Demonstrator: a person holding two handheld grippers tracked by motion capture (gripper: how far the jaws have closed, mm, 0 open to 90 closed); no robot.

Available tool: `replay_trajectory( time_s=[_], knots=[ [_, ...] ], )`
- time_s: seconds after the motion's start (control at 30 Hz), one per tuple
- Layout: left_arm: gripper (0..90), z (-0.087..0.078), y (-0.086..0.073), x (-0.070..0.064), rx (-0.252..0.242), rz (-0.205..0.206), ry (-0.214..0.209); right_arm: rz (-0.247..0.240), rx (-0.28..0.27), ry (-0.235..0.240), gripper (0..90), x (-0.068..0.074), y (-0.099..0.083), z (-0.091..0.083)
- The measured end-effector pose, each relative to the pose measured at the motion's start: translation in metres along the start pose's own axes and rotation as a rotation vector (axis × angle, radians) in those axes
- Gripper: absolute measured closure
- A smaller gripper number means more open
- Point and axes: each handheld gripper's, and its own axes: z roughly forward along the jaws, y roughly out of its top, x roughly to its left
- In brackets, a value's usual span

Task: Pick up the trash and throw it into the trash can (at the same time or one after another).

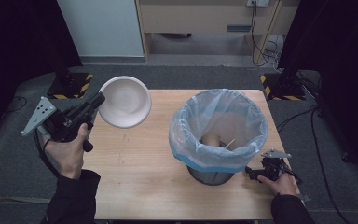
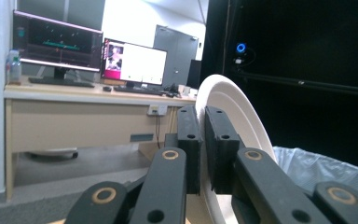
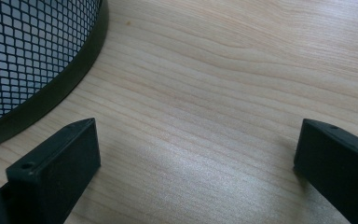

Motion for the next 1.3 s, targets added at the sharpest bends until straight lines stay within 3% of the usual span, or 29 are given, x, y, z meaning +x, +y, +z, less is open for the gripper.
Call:
replay_trajectory(
  time_s=[0.33, 0.67, 1.03, 1.3],
  knots=[
    [84.9, 0.006, 0.021, -0.015, -0.071, -0.004, -0.038, -0.005, -0.001, 0.000, 0.5, 0.000, 0.000, 0.000],
    [84.9, 0.033, 0.036, -0.043, -0.093, 0.023, -0.095, -0.005, -0.001, 0.000, 0.5, 0.000, 0.000, 0.000],
    [84.9, 0.061, 0.034, -0.072, -0.083, 0.040, -0.158, 0.000, 0.000, 0.000, 0.5, 0.000, 0.000, 0.000],
    [84.9, 0.088, 0.019, -0.098, -0.054, 0.038, -0.215, 0.000, 0.000, 0.000, 0.5, 0.000, 0.000, 0.000]
  ],
)
